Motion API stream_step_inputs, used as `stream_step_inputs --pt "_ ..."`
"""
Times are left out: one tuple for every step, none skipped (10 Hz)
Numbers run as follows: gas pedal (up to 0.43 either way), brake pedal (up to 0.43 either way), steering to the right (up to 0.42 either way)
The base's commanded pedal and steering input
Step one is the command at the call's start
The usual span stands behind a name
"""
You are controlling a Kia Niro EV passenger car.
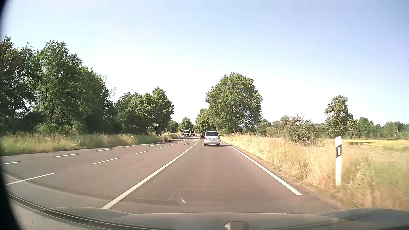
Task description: Follow the waypoints while adhering to traffic rules and regulations
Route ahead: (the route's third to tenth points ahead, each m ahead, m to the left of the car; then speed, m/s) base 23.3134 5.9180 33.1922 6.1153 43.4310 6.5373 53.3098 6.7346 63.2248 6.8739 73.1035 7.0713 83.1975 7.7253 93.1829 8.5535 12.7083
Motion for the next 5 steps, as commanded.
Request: stream_step_inputs --pt "0.197 0.018 -0.008" --pt "0.197 0.018 -0.007" --pt "0.197 0.018 -0.007" --pt "0.197 0.018 -0.007" --pt "0.189 0.018 -0.007"
